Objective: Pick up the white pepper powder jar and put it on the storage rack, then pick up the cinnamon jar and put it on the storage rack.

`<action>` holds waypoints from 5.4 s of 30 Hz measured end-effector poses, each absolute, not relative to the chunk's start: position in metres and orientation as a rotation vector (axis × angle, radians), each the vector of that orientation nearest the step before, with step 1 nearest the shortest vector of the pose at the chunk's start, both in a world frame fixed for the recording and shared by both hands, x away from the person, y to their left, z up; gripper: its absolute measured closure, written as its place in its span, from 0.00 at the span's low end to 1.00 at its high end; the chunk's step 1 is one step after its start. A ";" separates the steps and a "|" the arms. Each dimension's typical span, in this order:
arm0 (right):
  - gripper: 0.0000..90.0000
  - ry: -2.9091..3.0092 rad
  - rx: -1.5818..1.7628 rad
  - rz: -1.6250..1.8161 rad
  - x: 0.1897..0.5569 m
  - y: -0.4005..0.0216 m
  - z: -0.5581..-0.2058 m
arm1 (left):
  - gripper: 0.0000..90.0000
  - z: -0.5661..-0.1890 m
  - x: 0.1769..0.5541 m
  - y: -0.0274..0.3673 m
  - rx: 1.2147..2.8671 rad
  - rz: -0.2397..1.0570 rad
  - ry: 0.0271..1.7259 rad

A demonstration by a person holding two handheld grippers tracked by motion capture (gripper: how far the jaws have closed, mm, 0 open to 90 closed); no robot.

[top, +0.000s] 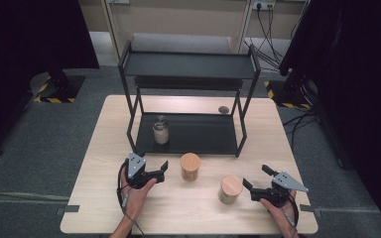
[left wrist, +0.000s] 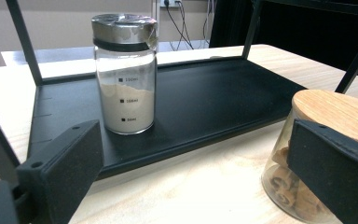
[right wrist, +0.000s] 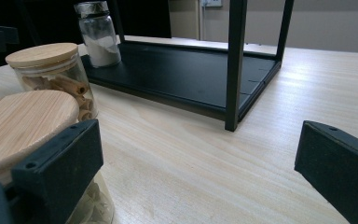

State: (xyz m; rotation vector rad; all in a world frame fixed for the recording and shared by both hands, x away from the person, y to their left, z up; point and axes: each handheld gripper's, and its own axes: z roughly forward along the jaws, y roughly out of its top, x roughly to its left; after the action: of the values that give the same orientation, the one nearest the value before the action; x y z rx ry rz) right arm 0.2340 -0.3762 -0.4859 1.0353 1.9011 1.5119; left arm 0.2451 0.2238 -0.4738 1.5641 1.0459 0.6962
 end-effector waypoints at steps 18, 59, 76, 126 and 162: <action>0.01 1.902 1.035 1.512 0.234 -0.376 -0.486 | 0.04 -0.480 0.231 0.224 1.588 0.683 1.038; 0.01 1.903 1.033 1.515 0.234 -0.377 -0.486 | 0.03 -0.488 0.209 0.222 1.647 0.679 0.998; 0.01 1.906 1.030 1.518 0.234 -0.376 -0.486 | 0.03 -0.488 0.209 0.223 1.643 0.673 1.002; 0.02 1.886 0.990 1.596 0.226 -0.374 -0.474 | 0.03 -0.488 0.209 0.222 1.645 0.673 1.002; 0.02 1.958 0.882 1.618 0.231 -0.365 -0.456 | 0.03 -0.488 0.209 0.222 1.644 0.674 1.003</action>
State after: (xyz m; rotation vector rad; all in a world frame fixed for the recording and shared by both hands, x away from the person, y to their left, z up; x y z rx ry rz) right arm 0.2312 -0.3654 -0.4563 0.8824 1.9581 1.6184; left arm 0.2092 0.2222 -0.4883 1.6440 1.0029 0.6742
